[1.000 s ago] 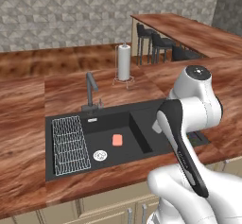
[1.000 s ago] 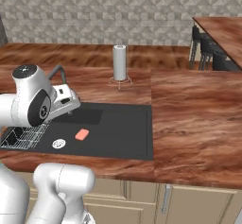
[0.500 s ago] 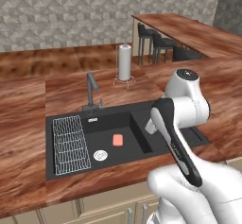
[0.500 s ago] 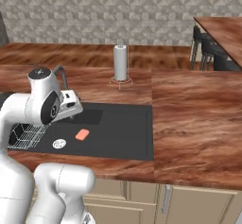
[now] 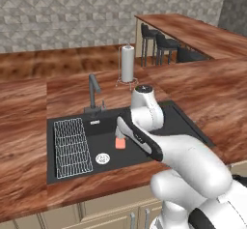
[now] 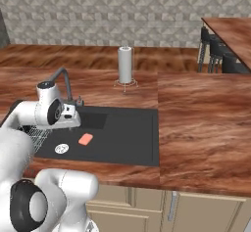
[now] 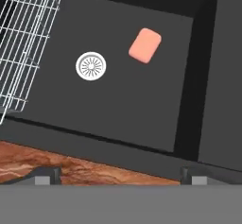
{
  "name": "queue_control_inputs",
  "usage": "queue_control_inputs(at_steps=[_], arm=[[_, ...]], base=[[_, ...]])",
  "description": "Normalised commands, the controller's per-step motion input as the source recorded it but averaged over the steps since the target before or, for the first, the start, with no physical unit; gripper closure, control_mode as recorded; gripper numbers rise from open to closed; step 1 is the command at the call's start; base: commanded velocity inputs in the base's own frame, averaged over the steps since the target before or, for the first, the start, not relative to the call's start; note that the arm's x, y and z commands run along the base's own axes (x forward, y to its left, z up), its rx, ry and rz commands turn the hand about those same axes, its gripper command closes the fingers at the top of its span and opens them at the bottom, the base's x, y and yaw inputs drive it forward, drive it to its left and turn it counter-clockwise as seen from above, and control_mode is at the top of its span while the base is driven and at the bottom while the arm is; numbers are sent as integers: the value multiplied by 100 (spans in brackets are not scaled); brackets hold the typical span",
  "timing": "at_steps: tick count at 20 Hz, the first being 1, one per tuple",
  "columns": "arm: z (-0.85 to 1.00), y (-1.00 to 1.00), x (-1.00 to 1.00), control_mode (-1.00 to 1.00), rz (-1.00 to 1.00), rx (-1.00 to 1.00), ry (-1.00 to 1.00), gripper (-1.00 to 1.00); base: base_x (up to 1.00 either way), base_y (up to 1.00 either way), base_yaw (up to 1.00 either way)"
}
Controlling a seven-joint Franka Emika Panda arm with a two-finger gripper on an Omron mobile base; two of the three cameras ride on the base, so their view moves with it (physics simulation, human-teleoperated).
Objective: Pick up the bar soap and sponge from the sink, and place them back in the cabinet, and close the cabinet door.
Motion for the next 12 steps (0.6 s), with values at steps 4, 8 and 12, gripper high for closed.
queue_control_inputs(at_steps=[4,8,12], arm=[[-35,5,91,-100,-23,-1,17,-100],[-66,-11,78,-100,-13,0,14,-100],[-77,-2,65,-100,-4,4,5,-100]], base=[[0,0,0],[0,0,0],[0,0,0]])
